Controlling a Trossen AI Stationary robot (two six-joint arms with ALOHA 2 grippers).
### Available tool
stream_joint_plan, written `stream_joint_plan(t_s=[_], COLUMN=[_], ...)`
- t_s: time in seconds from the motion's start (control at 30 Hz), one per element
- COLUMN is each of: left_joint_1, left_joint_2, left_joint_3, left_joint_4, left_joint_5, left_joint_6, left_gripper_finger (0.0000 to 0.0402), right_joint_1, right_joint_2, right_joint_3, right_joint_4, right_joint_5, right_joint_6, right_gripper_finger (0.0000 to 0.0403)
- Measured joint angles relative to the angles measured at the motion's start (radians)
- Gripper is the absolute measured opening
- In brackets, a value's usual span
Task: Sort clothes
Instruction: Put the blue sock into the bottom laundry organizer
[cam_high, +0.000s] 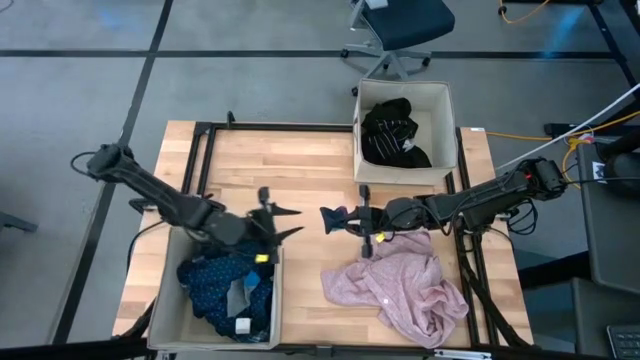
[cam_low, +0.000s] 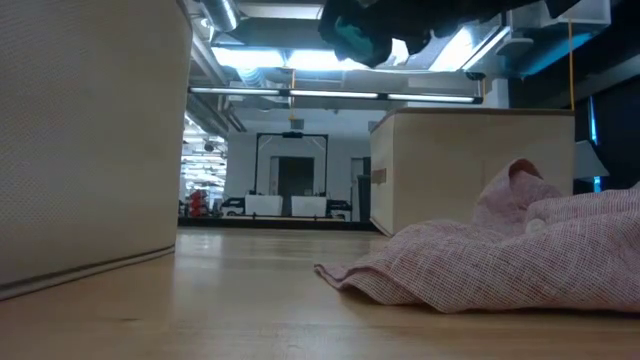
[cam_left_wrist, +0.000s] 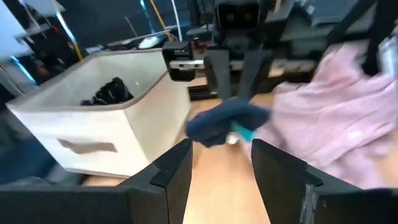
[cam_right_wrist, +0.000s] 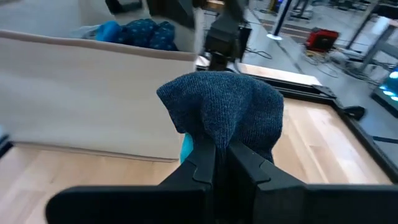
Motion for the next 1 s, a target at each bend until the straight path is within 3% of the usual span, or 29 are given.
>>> stream_joint_plan(t_s=[0.2,0.4,0.73,1.0], left_joint_1=[0.047,0.048,0.094,0.102], left_joint_2=[0.146,0.22,0.247,0.247], left_joint_3=[0.0,-0.001,0.0,0.0], left_joint_4=[0.171,0.316,0.343,0.337], left_joint_5=[0.001,0.004,0.138,0.264], left_joint_6=[0.207,0.389,0.373,0.355], left_gripper_finger=[0.0155,0.0154,0.0154,0.0148], right_joint_1=[0.0,0.0,0.0,0.0], right_joint_2=[0.0,0.0,0.042,0.082], right_joint_3=[0.0,0.0,0.001,0.001], right_joint_4=[0.0,0.0,0.062,0.142], right_joint_5=[-0.114,-0.122,-0.25,-0.246], right_joint_6=[-0.009,-0.008,-0.007,-0.018], right_gripper_finger=[0.0024,0.0024,0.0024,0.0024])
